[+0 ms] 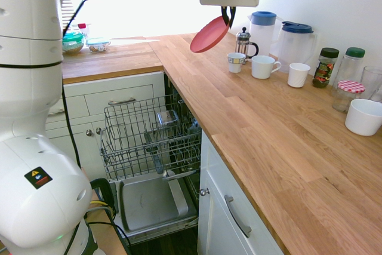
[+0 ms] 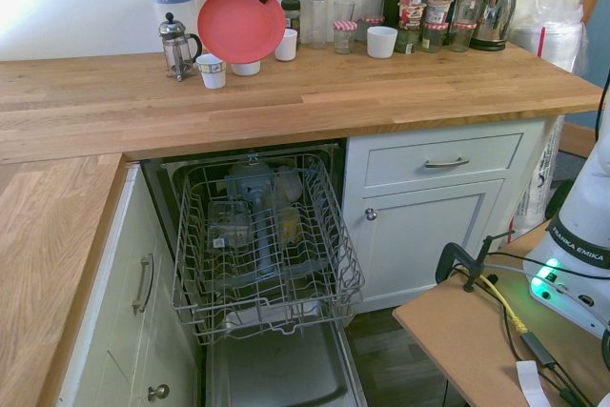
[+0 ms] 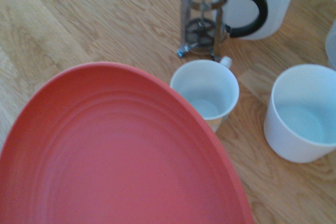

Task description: Put the plate in the dishwasher

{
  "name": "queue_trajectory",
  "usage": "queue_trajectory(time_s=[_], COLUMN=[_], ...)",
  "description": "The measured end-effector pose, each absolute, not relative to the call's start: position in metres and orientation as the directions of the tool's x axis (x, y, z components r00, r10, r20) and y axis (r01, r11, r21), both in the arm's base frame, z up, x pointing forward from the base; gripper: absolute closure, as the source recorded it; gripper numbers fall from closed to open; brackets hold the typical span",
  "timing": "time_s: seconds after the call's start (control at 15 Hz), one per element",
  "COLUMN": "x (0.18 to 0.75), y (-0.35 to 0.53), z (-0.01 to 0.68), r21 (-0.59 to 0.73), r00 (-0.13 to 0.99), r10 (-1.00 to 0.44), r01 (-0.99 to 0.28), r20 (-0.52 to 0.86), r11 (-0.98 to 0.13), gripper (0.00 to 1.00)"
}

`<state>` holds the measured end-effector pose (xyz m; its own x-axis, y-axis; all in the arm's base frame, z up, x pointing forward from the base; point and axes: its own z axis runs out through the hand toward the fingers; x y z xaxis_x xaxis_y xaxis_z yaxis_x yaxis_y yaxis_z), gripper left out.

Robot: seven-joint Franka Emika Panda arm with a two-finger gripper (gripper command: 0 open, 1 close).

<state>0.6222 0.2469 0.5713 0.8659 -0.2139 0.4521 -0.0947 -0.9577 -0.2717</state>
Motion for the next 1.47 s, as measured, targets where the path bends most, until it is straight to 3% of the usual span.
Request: queue_trajectory(time_s=[0.27, 0.67, 1.13, 1.47], x=[0.545, 0.441, 0.414, 0.385], y=[0.302, 0.350, 0.375, 0.406], z=[0.571, 0.554, 0.543, 0.527], r21=[-0.136, 0.002, 0.035, 0.189], r00=[0.785, 0.691, 0.639, 0.563], r10=[-0.094, 0.054, 0.069, 0.239], r01=[-0.013, 0.075, 0.065, 0.146], r20=[0.612, 0.721, 0.766, 0.791], r11=[-0.991, -0.997, -0.997, -0.971], gripper=[1.00, 1.00, 1.00, 1.00])
